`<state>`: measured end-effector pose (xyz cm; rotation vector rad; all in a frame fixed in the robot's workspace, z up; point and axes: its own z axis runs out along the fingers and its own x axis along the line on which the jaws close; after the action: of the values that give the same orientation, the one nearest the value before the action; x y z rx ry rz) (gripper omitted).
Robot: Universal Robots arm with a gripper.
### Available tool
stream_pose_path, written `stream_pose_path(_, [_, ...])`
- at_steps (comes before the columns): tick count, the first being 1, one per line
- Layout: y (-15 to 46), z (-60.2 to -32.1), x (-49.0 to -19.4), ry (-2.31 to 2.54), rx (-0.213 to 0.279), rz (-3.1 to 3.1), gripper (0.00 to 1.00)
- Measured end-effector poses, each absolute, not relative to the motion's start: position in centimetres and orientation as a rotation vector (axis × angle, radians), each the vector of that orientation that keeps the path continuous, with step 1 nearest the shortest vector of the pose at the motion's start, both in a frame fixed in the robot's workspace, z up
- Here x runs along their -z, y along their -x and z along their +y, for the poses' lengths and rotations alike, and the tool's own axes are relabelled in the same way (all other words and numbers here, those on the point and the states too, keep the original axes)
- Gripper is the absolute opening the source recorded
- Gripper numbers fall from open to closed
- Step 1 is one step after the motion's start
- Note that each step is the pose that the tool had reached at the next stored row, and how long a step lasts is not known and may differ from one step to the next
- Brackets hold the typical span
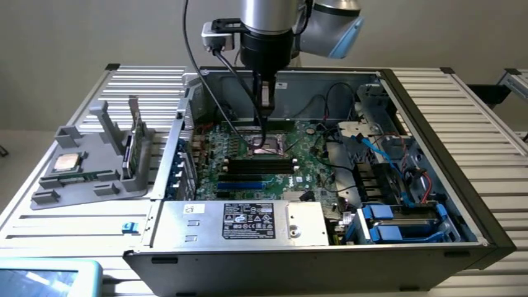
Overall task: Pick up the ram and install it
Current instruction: 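Insert the ram into the slot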
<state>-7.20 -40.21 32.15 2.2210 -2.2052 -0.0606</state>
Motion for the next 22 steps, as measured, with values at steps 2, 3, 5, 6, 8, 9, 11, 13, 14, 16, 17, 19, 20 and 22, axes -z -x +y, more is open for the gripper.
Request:
stream_pose_path(2, [7.2, -40.2, -31.8, -2.225, 0.061, -2.201, 0.11])
stream_pose_path(3, [7.2, -40.2, -31.6, -2.226, 0.061, -2.200, 0.11])
stream_pose_path(5, [7.2, -40.2, -31.2, -2.228, 0.061, -2.197, 0.11])
stream_pose_path(6, [7.2, -40.2, -31.0, -2.229, 0.061, -2.197, 0.11])
stream_pose_path(8, [7.2, -40.2, -30.7, -2.230, 0.061, -2.196, 0.11])
stream_pose_path(9, [7.2, -40.2, -30.5, -2.231, 0.061, -2.195, 0.11])
stream_pose_path(11, [7.2, -40.2, -30.1, -2.231, 0.061, -2.194, 0.11])
stream_pose_path(13, [7.2, -40.2, -29.8, -2.232, 0.061, -2.194, 0.11])
stream_pose_path(14, [7.2, -40.2, -29.6, -2.232, 0.061, -2.194, 0.11])
stream_pose_path(16, [7.2, -40.2, -29.2, -2.232, 0.061, -2.194, 0.11])
stream_pose_path(17, [7.2, -40.2, -29.0, -2.232, 0.061, -2.194, 0.11])
stream_pose_path(19, [7.2, -40.2, -28.7, -2.232, 0.061, -2.194, 0.11])
stream_pose_path(20, [7.2, -40.2, -28.5, -2.232, 0.061, -2.194, 0.11])
stream_pose_path(22, [7.2, -40.3, -28.1, -2.232, 0.061, -2.194, 0.11])
